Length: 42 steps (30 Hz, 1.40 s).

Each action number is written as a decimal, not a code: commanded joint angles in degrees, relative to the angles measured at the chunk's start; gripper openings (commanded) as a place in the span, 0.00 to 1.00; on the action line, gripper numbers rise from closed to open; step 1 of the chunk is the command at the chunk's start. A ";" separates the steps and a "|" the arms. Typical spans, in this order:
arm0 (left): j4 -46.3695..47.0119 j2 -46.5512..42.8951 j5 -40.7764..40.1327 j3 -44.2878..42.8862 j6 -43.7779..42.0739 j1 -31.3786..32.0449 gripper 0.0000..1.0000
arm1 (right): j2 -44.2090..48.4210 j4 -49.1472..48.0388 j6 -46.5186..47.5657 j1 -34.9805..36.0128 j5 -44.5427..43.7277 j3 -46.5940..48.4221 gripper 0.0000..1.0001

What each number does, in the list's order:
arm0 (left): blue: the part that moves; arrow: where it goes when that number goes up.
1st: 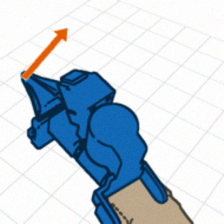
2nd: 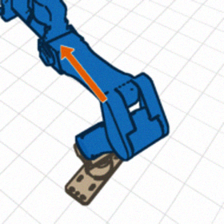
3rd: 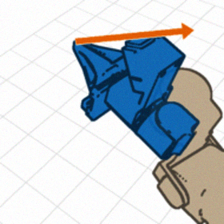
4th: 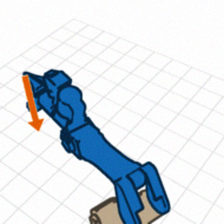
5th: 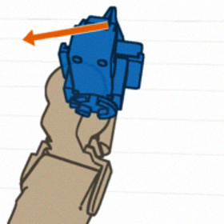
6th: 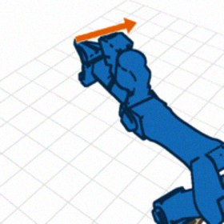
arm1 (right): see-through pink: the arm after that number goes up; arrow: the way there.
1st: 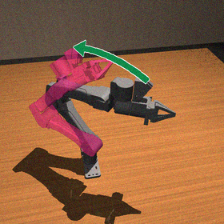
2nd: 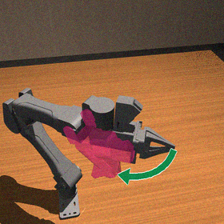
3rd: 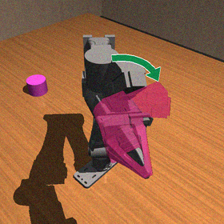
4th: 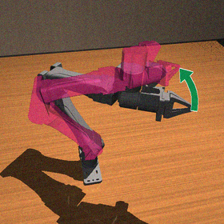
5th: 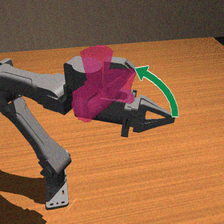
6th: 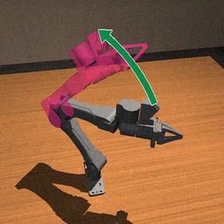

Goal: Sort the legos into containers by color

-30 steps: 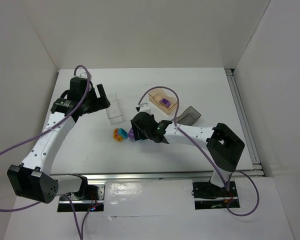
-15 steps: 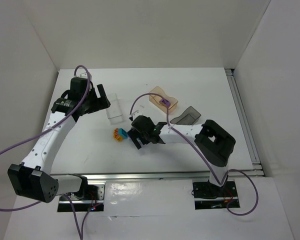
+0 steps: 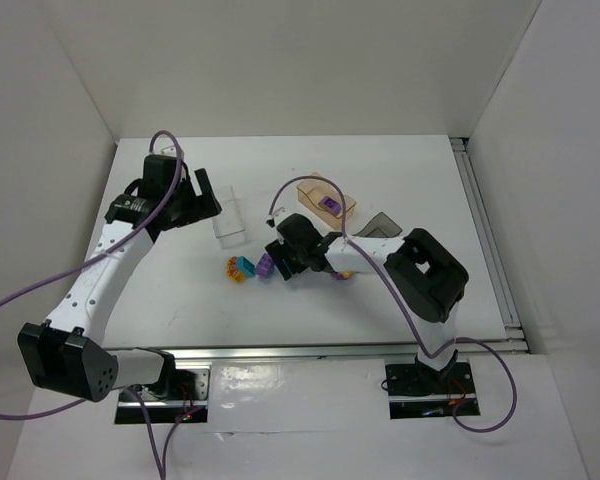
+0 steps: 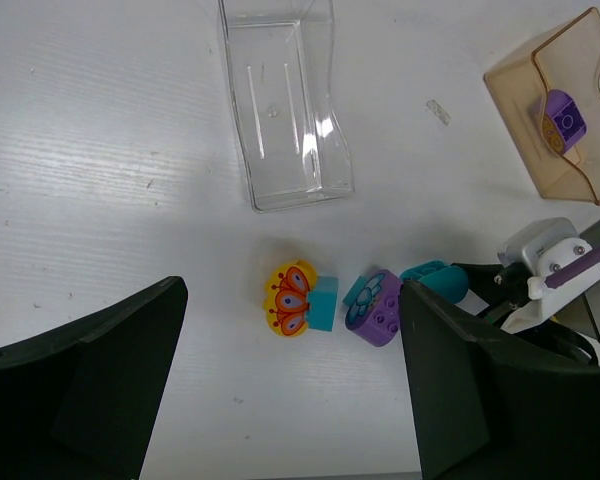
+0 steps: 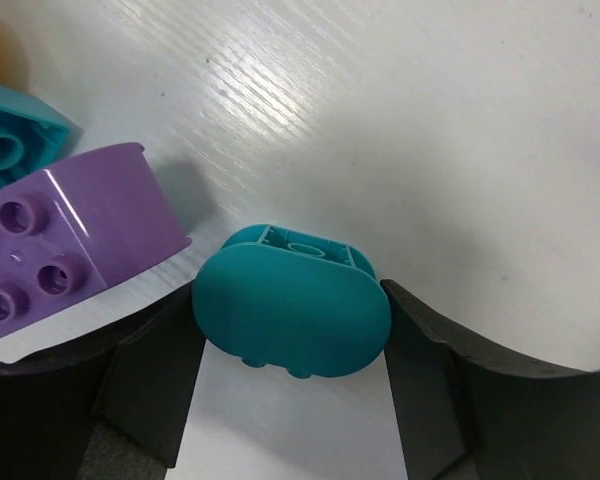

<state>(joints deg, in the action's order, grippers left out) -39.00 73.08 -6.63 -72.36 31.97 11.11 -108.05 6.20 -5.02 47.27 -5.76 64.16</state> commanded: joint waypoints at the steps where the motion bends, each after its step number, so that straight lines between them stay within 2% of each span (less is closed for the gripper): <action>1: 0.68 1.01 -0.66 -0.41 0.99 -0.22 0.94 | 3.19 -4.43 0.01 0.28 -0.12 -1.40 0.69; 4: 0.68 1.62 0.48 -0.42 0.99 -0.22 0.94 | 6.35 -4.44 -1.30 0.28 -2.14 -2.73 0.67; 6: 0.68 2.15 1.18 -0.42 0.99 -0.22 0.94 | 8.11 -3.21 -1.31 0.28 -3.63 -2.73 0.62; 9: 1.38 2.16 1.79 0.11 0.99 -0.22 0.94 | 11.98 -1.81 -2.72 0.81 -6.88 -2.73 0.62; 14: 1.39 2.16 1.80 0.73 0.99 -0.22 0.94 | 17.69 6.97 -9.28 -1.29 -16.02 -1.32 0.62; 18: 1.91 1.02 2.94 1.25 0.99 -0.22 0.93 | 24.19 7.51 -15.63 -8.40 -17.45 -7.36 0.62; 19: 2.44 0.40 3.64 1.25 0.47 -0.22 0.92 | 25.86 8.12 -18.07 -12.07 -17.44 -8.17 0.62; 22: 2.44 -0.21 4.17 1.25 -0.15 -0.22 0.92 | 27.10 9.62 -20.47 -18.58 -16.21 -10.28 0.62; 25: 2.44 -0.22 1.46 1.25 -0.15 -0.22 0.92 | 27.10 10.24 -22.05 -22.21 -15.26 -11.60 0.62; 29: 2.44 0.49 2.06 1.25 -0.68 -0.22 0.93 | 26.40 8.58 -22.05 -25.81 -12.88 -12.13 0.63; 33: 1.39 0.49 2.06 0.73 -0.68 -0.22 0.93 | 24.38 7.95 -21.53 -25.82 -12.87 -10.82 0.74; 35: 1.39 0.49 1.10 0.20 -0.68 -0.22 0.93 | 23.67 8.74 -21.53 -25.82 -12.87 -10.29 0.87; 36: 0.78 0.49 -0.30 0.20 -0.68 -0.22 0.94 | 23.67 9.27 -21.53 -24.95 -13.83 -10.28 1.00; 41: 0.77 -0.13 0.39 0.20 -1.90 -0.22 0.94 | 28.06 10.50 -22.66 -18.98 -18.23 -10.28 1.00; 42: 0.77 -0.13 0.92 0.20 -1.91 -0.22 0.94 | 29.90 10.50 -23.54 -15.31 -18.84 -10.28 1.00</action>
<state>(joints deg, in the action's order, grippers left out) -38.17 74.46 -5.80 -70.87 31.48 11.11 -83.33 16.21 -26.59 26.28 -21.30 51.99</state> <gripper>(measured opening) 0.939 0.999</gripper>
